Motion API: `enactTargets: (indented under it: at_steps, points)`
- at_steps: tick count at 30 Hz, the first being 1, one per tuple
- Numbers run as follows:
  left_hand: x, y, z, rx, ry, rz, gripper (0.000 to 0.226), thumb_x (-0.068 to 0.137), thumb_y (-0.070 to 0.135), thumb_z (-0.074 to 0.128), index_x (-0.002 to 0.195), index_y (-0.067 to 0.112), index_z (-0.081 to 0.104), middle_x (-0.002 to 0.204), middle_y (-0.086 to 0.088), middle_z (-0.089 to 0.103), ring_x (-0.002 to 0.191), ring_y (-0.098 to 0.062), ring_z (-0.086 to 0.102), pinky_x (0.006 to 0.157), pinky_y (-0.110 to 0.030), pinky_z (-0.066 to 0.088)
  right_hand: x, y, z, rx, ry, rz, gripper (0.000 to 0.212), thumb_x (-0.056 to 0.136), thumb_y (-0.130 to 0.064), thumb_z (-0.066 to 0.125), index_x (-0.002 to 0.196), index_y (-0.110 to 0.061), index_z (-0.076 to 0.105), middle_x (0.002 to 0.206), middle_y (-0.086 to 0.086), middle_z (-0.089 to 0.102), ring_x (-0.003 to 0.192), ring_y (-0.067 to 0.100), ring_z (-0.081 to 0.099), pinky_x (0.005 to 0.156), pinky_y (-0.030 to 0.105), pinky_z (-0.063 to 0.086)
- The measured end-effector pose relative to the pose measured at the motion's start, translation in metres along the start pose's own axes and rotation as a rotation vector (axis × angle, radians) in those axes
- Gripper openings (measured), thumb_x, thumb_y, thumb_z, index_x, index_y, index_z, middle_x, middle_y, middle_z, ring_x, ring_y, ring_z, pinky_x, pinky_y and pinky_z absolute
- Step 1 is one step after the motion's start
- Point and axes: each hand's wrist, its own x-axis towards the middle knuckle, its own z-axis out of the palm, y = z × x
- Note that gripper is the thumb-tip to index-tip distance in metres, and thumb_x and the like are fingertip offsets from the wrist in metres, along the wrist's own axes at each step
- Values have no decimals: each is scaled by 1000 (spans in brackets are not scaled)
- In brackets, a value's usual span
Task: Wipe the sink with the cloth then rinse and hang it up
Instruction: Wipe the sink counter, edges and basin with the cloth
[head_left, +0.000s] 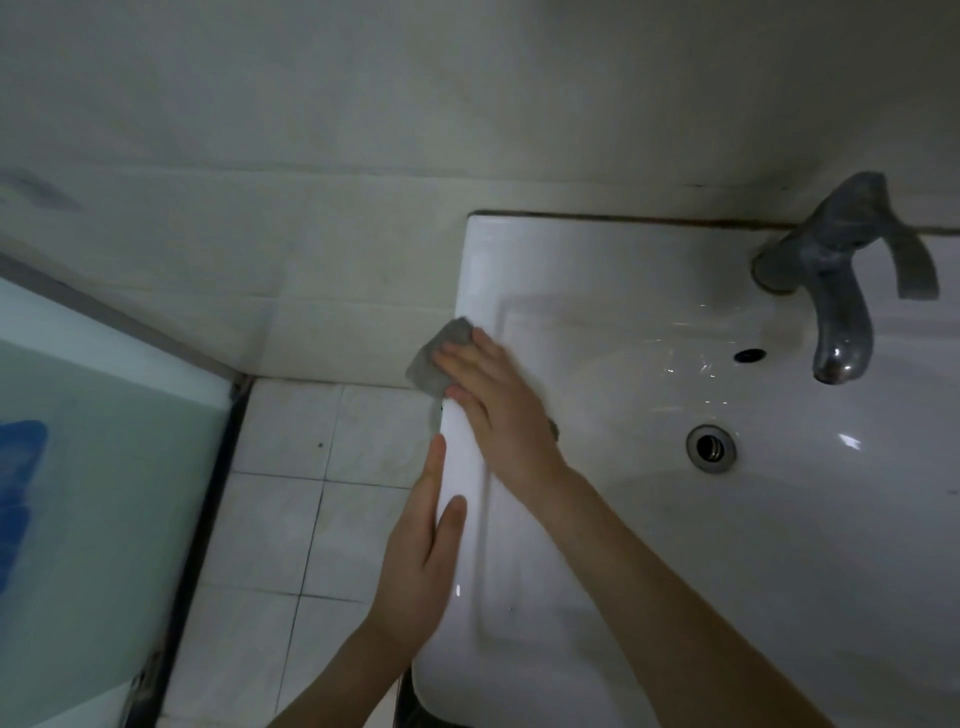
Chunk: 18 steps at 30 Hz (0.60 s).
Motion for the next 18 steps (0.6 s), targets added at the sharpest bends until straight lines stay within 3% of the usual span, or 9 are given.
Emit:
enactTargets:
  at_steps: [3, 5, 7, 8, 10, 12, 14, 16, 18]
  points:
    - [2, 2, 2, -43, 8, 34, 48, 103, 32, 37, 145, 48, 21, 133, -24, 55, 119, -39, 53, 97, -52, 42, -48, -17, 0, 95, -37, 41, 33, 98, -9, 47, 129, -11, 57, 139, -2, 52, 139, 3, 29, 114, 12, 16]
    - [2, -2, 2, -53, 4, 64, 51, 101, 39, 35, 150, 43, 20, 149, -1, 47, 132, -22, 49, 107, -47, 41, -70, -30, -11, 306, 84, 250, 33, 98, -11, 49, 122, -28, 61, 110, -18, 68, 103, 4, 63, 94, 19, 47]
    - [1, -7, 1, -9, 2, 55, 53, 102, 41, 34, 149, 52, 11, 151, -16, 40, 132, -43, 40, 107, -57, 36, -67, -30, -29, 470, 312, 456, 30, 97, -14, 50, 115, -35, 63, 68, -16, 64, 51, 12, 56, 56, 32, 55]
    - [2, -7, 1, 2, -3, 36, 54, 102, 40, 35, 146, 56, 9, 143, -31, 38, 126, -53, 36, 105, -62, 35, -58, -23, -37, 456, 438, 492, 28, 98, -16, 50, 116, -33, 63, 67, -10, 63, 49, 12, 52, 53, 34, 53]
    - [2, -4, 0, -17, -15, 1, 56, 101, 36, 36, 144, 59, 8, 132, -43, 33, 121, -60, 31, 101, -64, 32, -29, -1, -46, 288, 601, 475, 27, 98, -18, 50, 121, -23, 62, 98, -2, 69, 75, 9, 61, 78, 28, 55]
    - [1, -1, -1, -29, -21, -16, 56, 101, 35, 36, 144, 57, 8, 130, -45, 34, 120, -61, 31, 99, -65, 32, 1, 17, -38, 88, 612, 440, 31, 98, -14, 49, 127, -12, 59, 127, 2, 60, 111, 7, 55, 99, 11, 37]
    - [2, -2, -1, -22, -26, -16, 56, 102, 33, 36, 145, 54, 8, 128, -45, 36, 118, -62, 33, 98, -65, 33, 15, 26, -16, -92, 550, 443, 37, 99, -15, 46, 135, -7, 51, 145, 8, 46, 135, 15, 39, 112, 19, 29]
    - [3, -3, -1, -11, -19, -3, 56, 102, 31, 36, 146, 53, 8, 127, -47, 35, 117, -63, 34, 97, -66, 33, 14, 27, -1, -251, 420, 383, 42, 99, -15, 44, 141, -6, 43, 151, 10, 38, 143, 20, 28, 117, 26, 22]
    - [2, -4, -1, -16, -15, 5, 56, 103, 30, 36, 145, 55, 9, 126, -47, 36, 116, -62, 36, 97, -65, 35, 5, 30, 0, -291, 297, 304, 44, 100, -14, 42, 143, -5, 38, 153, 8, 35, 145, 20, 23, 115, 19, 14]
